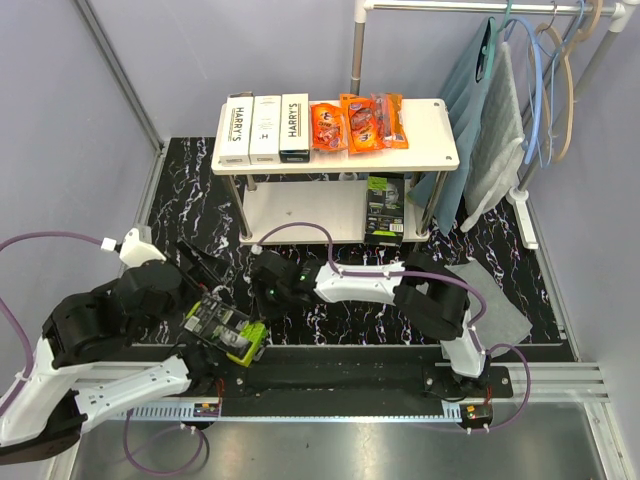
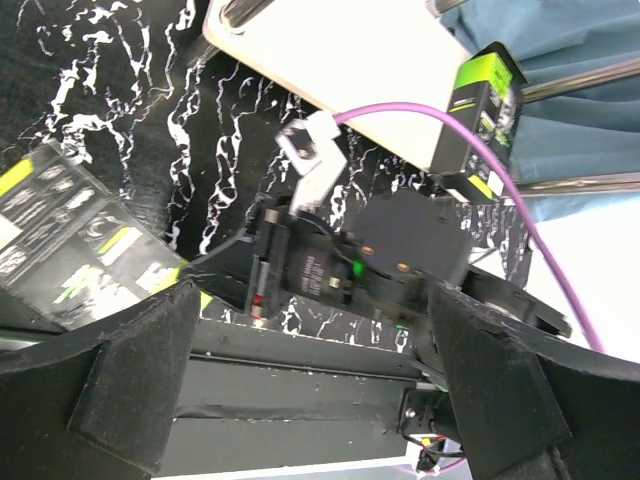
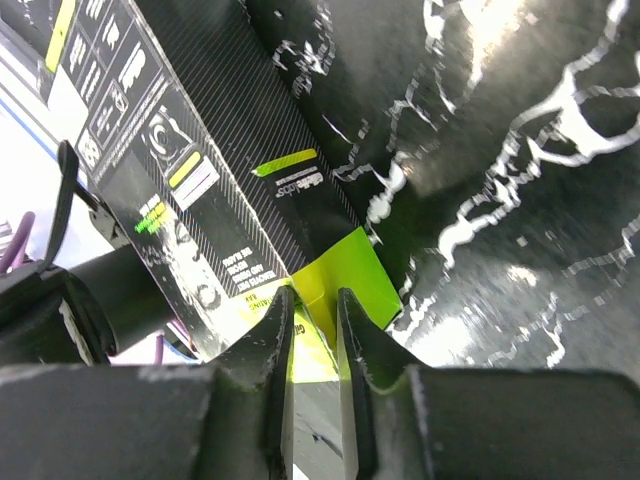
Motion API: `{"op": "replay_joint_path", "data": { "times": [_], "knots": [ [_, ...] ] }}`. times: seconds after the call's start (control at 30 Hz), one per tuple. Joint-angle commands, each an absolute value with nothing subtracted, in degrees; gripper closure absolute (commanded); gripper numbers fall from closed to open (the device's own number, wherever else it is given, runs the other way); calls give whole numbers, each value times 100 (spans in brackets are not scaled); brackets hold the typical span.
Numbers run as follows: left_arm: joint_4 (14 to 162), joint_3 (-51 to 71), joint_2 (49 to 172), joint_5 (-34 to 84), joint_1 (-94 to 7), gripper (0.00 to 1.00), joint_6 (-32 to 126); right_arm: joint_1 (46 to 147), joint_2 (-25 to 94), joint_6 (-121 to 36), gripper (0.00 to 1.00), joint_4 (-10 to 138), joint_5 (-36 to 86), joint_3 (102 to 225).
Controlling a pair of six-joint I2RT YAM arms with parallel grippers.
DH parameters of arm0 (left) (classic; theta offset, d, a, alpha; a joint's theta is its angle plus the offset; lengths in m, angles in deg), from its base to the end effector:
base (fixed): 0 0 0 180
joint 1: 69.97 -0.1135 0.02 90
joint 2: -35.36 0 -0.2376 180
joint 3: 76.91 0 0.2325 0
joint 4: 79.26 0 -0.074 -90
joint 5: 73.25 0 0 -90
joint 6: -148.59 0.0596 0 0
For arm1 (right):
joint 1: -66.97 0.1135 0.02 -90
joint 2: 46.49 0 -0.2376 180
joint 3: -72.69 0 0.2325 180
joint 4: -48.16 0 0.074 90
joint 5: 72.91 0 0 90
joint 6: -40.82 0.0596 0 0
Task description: Place and organize the shaving razors onto the shelf
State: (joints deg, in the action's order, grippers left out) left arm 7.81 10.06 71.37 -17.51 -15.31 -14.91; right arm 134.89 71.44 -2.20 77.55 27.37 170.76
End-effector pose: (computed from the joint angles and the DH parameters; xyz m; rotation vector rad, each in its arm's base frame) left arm 0.0655 -0.0343 0.3513 -0.6569 2.1171 -0.5841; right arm 0.1542 0.4085 0.1440 -0.5868 2.6728 0.9886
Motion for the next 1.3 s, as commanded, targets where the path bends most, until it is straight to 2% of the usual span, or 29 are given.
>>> {"op": "replay_joint_path", "data": {
  "times": [0.0, 0.3, 0.6, 0.97, 1.07, 1.17, 1.2, 1.27],
  "knots": [
    [202, 906, 7052, -1788, -1530, 1, -1392, 13772, 6883, -146, 85, 8491, 2948, 16596],
    [431, 1012, 7218, -1674, -1530, 1, -1146, 13878, 6848, -418, 87, 9510, 2535, 16930],
    [606, 916, 7271, -1560, -1530, 1, -1041, 13895, 6084, -85, 89, 10170, 2166, 16026],
    [2159, -727, 7684, -287, -1538, 1, -821, 13904, 4731, 856, 89, 10363, 1762, 14575],
    [2705, -1228, 7798, 30, -1547, 1, -803, 13895, 4484, 935, 83, 10530, 1472, 14530],
    [3031, -1545, 7904, 163, -1547, 1, -768, 13904, 4134, 979, 71, 10583, 1191, 14530],
    [3067, -1624, 7930, 163, -1556, 1, -768, 13895, 4036, 1014, 63, 10583, 1034, 14522],
    [3129, -1677, 7983, 155, -1574, 1, -716, 13895, 3658, 1128, 54, 10487, 910, 14390]
  ]
}}
